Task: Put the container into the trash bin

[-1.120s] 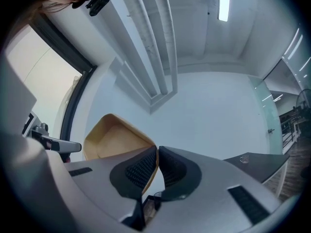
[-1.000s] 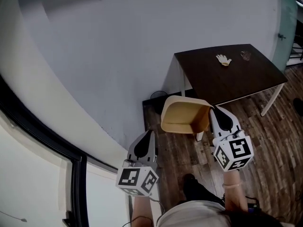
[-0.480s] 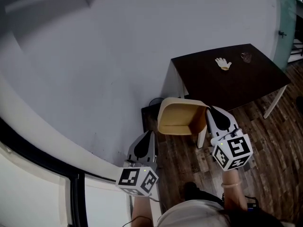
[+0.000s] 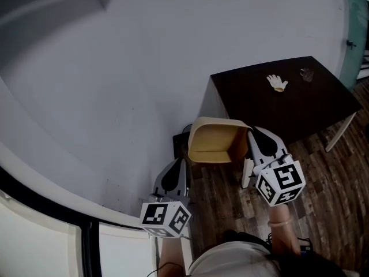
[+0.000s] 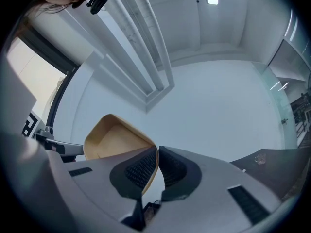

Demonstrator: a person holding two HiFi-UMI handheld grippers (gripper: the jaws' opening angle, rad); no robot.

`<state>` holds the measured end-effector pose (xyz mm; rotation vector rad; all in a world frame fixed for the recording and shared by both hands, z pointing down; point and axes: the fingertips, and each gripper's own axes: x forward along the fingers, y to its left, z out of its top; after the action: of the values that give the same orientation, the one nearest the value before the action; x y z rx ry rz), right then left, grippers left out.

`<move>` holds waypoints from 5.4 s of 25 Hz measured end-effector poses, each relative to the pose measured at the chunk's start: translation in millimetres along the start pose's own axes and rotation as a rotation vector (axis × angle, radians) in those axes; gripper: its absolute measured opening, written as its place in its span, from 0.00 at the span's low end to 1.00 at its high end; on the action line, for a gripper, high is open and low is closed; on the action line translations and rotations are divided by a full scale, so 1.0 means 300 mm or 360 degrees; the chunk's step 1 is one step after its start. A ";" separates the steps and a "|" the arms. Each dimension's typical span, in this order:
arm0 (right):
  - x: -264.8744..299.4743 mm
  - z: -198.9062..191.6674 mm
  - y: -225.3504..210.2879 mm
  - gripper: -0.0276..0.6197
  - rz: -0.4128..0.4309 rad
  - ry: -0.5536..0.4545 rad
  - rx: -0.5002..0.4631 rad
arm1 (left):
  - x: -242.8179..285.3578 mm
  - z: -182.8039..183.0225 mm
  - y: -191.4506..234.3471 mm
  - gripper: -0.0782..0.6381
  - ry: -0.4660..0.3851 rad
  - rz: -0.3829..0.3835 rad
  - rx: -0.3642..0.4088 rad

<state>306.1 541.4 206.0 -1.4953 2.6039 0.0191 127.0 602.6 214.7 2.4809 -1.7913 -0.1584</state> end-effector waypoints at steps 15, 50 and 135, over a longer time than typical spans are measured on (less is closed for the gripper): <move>0.296 -0.075 -0.097 0.08 0.0032 0.0027 0.0007 | 0.268 -0.030 0.149 0.14 0.0012 0.0039 -0.0011; 1.544 -0.306 -0.142 0.08 -0.0058 0.0156 -0.0024 | 1.164 0.000 1.090 0.14 0.0046 -0.0036 -0.0080; 2.751 -1.903 -0.443 0.08 0.0222 0.1124 -0.0332 | 2.197 -1.245 2.070 0.14 0.0527 0.0225 -0.0411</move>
<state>-54.5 -279.9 674.9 -1.6015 3.3452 -0.2821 -203.6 -217.6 636.2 2.0565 -1.6789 0.0285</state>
